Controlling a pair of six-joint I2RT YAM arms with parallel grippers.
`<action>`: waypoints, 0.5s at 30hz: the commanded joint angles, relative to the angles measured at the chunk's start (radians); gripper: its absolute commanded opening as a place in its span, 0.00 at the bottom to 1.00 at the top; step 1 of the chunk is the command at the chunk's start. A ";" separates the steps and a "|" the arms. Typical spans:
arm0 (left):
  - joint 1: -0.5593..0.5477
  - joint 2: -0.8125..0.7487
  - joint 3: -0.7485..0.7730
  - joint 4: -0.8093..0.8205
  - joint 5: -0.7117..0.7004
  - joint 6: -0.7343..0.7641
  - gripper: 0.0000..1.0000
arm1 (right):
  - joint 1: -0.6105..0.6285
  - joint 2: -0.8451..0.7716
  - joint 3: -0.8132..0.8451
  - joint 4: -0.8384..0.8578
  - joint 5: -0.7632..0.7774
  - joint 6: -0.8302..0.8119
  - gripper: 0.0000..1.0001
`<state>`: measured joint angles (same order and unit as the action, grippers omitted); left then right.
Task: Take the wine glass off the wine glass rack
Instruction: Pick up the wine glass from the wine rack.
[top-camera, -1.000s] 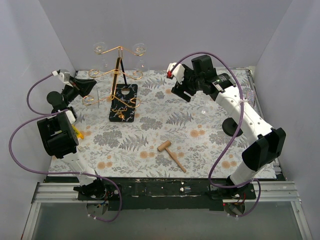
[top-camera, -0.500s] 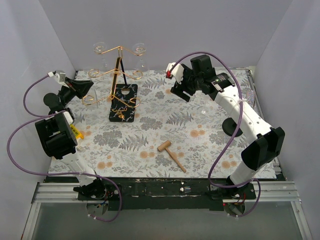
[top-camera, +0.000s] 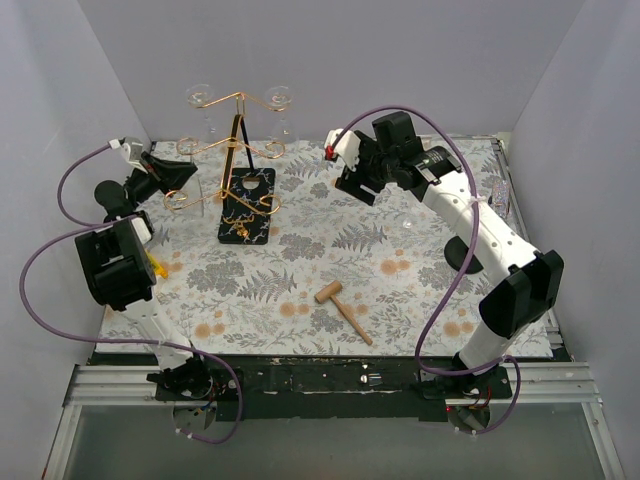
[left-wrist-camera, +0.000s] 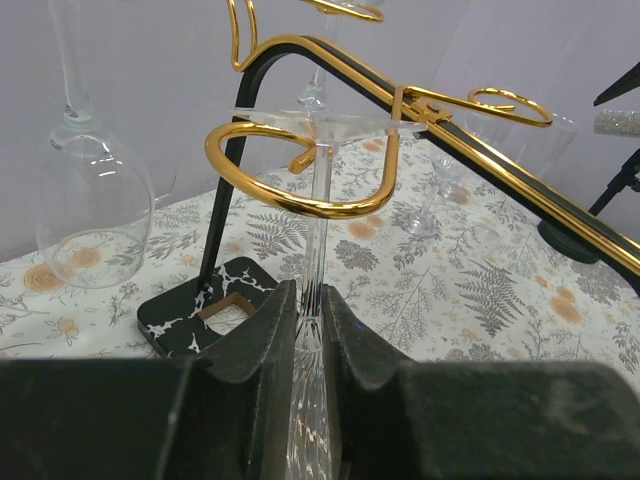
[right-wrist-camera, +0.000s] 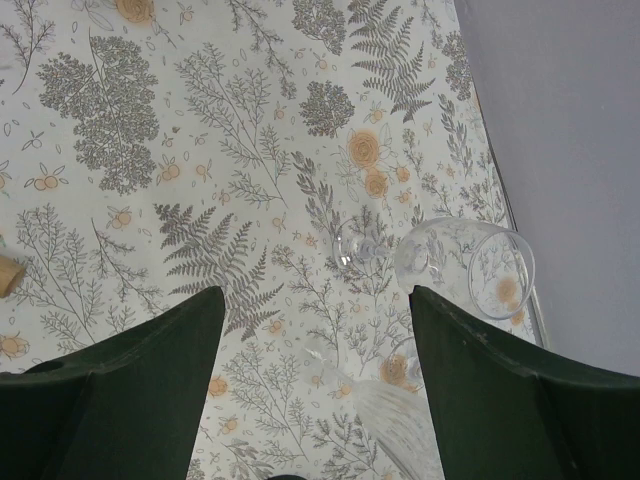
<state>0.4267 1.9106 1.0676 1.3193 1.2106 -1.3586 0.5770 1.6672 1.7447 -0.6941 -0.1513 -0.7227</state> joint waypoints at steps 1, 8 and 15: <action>-0.017 0.039 0.064 0.127 0.021 0.006 0.00 | 0.006 0.005 0.049 0.010 0.012 -0.014 0.84; -0.054 0.090 0.141 0.086 0.006 0.018 0.00 | 0.009 0.016 0.050 0.016 0.012 -0.014 0.84; -0.059 0.105 0.164 0.081 -0.045 -0.011 0.00 | 0.009 0.014 0.038 0.025 0.016 -0.011 0.84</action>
<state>0.3630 2.0140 1.1961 1.3323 1.2362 -1.3567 0.5831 1.6863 1.7451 -0.6941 -0.1394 -0.7334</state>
